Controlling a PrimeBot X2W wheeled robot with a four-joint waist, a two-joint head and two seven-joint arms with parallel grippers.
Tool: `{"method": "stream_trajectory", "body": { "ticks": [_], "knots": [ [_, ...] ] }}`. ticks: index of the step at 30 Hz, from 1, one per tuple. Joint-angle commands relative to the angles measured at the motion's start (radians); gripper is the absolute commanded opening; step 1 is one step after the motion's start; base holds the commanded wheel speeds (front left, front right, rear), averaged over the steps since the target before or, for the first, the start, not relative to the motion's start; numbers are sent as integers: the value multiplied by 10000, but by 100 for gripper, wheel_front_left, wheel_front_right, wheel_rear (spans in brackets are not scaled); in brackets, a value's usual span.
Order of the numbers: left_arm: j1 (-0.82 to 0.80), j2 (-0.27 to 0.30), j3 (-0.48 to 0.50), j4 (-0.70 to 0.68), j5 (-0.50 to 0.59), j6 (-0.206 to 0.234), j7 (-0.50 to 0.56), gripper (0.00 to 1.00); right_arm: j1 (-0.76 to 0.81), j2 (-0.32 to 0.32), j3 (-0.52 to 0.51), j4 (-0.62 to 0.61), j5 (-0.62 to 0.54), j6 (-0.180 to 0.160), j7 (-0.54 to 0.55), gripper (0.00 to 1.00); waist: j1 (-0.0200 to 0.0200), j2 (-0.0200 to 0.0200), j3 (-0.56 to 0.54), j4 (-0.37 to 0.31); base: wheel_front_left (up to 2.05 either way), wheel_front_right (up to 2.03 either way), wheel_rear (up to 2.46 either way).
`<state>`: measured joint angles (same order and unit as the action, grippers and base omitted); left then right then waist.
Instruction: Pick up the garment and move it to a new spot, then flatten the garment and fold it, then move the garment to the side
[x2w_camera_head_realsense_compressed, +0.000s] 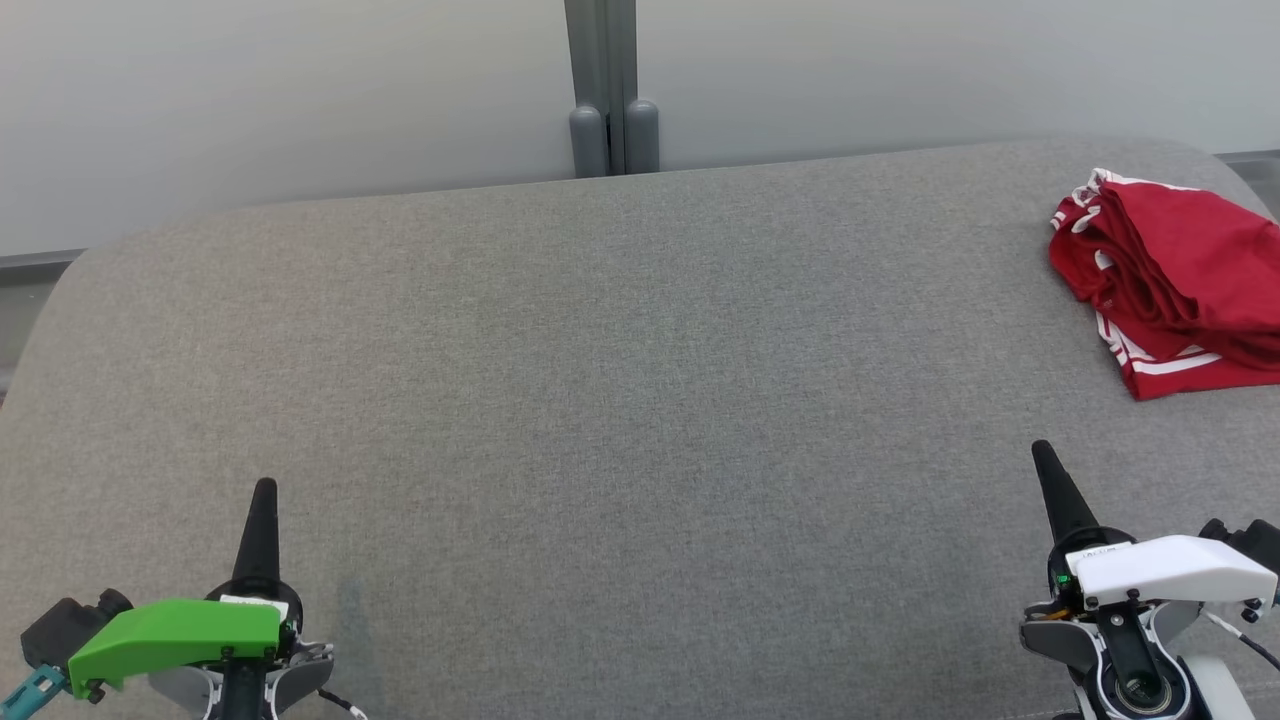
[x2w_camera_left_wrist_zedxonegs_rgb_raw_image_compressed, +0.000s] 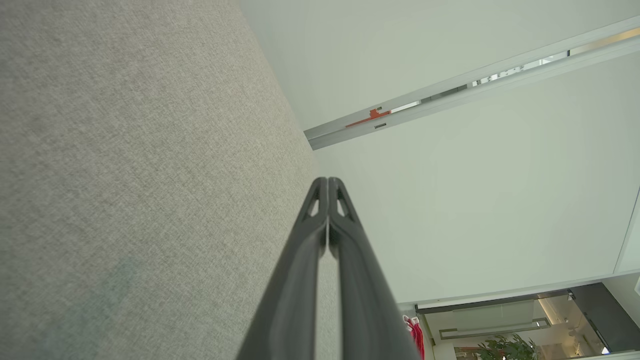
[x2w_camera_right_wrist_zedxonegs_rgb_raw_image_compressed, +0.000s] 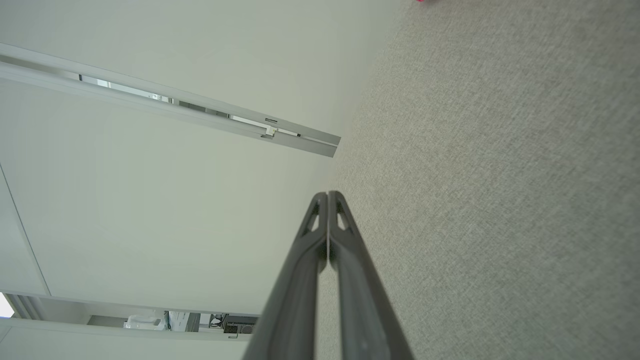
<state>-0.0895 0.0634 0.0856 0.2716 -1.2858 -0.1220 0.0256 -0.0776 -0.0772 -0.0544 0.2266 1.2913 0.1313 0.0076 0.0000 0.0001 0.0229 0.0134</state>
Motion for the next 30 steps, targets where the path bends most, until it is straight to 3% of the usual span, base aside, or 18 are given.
{"method": "stream_trajectory", "body": {
  "ticks": [1, 30],
  "knots": [
    [-201, 14, 49, -89, -245, -48, 67, 0, -184, -15, -58, -22, 250, -5, 78, 0, 0, -1, -7, -4, 0, 0, 0],
    [-254, -92, 237, -232, -2396, -102, 663, 0, -302, 118, -347, 123, 2421, -4, 701, 0, 0, -1, -132, -89, 0, 0, 0]
  ]
}}
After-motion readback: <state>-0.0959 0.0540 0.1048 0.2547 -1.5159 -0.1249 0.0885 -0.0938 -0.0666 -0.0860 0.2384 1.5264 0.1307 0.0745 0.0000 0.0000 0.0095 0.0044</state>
